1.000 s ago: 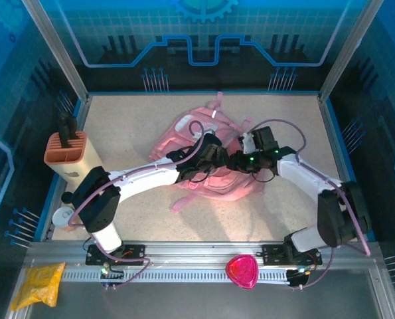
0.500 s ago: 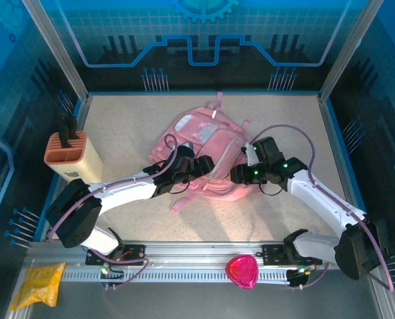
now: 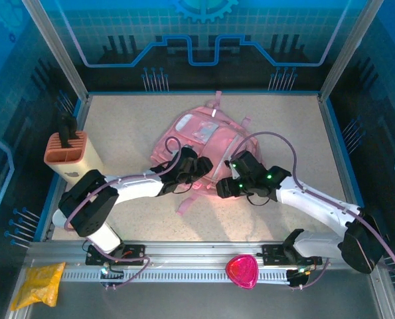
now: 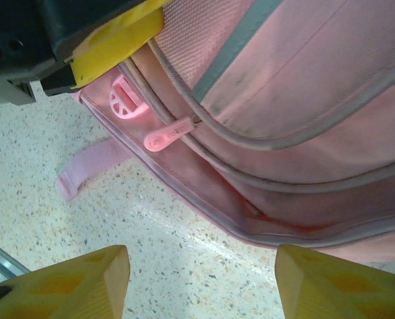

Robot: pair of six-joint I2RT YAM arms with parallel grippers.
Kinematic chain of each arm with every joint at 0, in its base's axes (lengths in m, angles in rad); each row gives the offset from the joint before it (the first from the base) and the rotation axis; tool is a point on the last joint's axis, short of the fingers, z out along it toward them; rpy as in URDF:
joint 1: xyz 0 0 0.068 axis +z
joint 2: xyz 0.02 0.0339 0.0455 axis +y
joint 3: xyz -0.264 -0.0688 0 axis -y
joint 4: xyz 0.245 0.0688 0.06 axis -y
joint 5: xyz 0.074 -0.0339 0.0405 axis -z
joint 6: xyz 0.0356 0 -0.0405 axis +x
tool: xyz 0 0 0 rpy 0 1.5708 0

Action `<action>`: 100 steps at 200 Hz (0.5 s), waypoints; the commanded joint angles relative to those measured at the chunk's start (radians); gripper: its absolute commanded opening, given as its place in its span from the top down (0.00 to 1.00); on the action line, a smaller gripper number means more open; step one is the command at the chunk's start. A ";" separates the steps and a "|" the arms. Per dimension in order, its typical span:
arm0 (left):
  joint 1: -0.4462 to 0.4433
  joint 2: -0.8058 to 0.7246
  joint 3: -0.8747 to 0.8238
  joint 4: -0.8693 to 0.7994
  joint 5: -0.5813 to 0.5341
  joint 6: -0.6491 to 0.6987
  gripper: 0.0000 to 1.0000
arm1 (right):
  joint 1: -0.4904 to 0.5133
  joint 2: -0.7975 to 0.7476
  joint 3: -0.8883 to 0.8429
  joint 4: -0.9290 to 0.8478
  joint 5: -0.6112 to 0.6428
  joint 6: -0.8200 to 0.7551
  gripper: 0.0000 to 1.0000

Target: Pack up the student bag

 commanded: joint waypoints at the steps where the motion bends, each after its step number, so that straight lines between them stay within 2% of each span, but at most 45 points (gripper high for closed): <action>1: -0.015 0.036 0.038 0.029 -0.007 -0.019 0.52 | 0.028 0.016 0.001 0.031 0.065 0.059 0.41; 15: -0.019 0.021 0.039 -0.017 -0.033 -0.030 0.51 | 0.055 0.030 0.012 0.010 0.126 0.091 0.41; 25: -0.024 -0.007 0.018 -0.047 -0.075 -0.053 0.46 | 0.067 0.043 0.010 0.019 0.149 0.104 0.41; 51: -0.026 -0.080 -0.058 -0.073 -0.144 -0.108 0.42 | 0.073 0.097 0.013 0.068 0.135 0.152 0.44; 76: -0.027 -0.103 -0.076 -0.105 -0.157 -0.121 0.42 | 0.104 0.134 0.032 0.116 0.142 0.236 0.44; 100: -0.027 -0.110 -0.091 -0.085 -0.161 -0.135 0.42 | 0.157 0.201 0.088 0.114 0.228 0.293 0.41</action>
